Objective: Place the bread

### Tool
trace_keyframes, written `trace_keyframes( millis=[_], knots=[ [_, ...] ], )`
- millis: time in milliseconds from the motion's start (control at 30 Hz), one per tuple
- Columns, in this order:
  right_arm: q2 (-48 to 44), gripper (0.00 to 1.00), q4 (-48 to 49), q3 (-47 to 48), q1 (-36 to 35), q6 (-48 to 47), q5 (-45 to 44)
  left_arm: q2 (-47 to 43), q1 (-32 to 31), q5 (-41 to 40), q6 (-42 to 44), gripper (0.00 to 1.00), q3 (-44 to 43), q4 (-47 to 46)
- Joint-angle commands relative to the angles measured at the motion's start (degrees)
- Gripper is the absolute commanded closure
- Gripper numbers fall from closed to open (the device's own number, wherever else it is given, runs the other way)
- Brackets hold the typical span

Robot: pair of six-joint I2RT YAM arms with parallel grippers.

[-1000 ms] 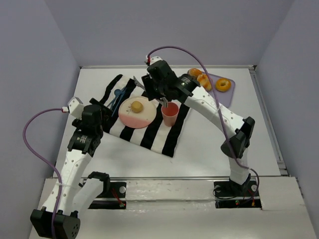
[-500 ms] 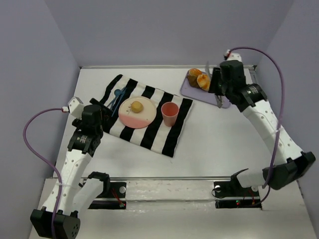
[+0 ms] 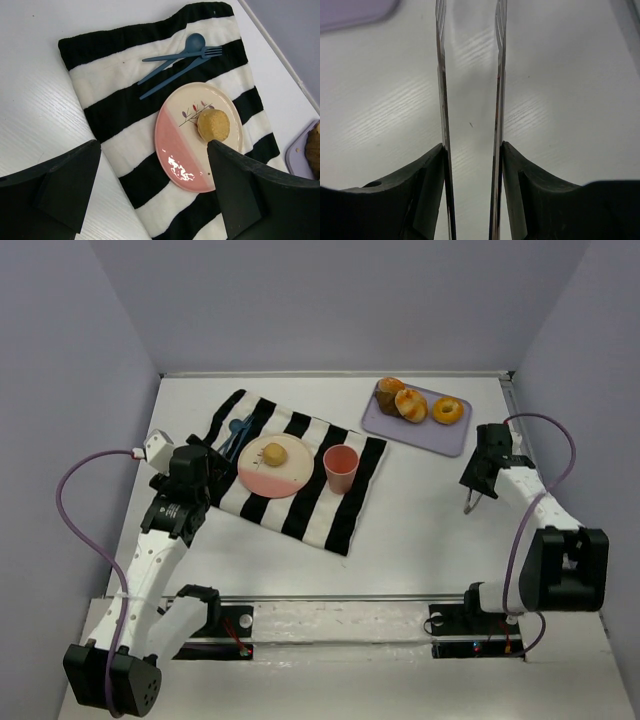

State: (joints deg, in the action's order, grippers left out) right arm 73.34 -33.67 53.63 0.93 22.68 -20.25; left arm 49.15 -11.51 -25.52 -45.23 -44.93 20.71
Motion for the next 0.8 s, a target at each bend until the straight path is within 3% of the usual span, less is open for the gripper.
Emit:
trace_keyframes(
  millis=[0,133,267,600,767],
  knots=[
    [6.6,0.47,9.1,-1.5,1.3,0.5,2.4,0.0,0.3,-0.8,1.1,0.01,-1.5,-2.2],
    [8.4,0.42,10.1,-5.2,1.8,2.8,1.8,-0.9,0.3,-0.9,1.1,0.01,-1.0,-2.4],
    [6.6,0.0,9.5,-5.2,1.8,3.3,4.9,-1.3,0.3,-0.1,1.2,0.01,-1.0,-2.5],
    [-9.8,0.0,-0.8,6.3,1.8,1.4,4.7,-2.0,0.3,0.7,0.6,0.01,-1.3,-2.1],
    [-17.2,0.0,-1.0,8.8,1.8,2.1,7.6,-1.9,0.3,0.6,0.2,0.01,-1.5,-1.9]
  ],
)
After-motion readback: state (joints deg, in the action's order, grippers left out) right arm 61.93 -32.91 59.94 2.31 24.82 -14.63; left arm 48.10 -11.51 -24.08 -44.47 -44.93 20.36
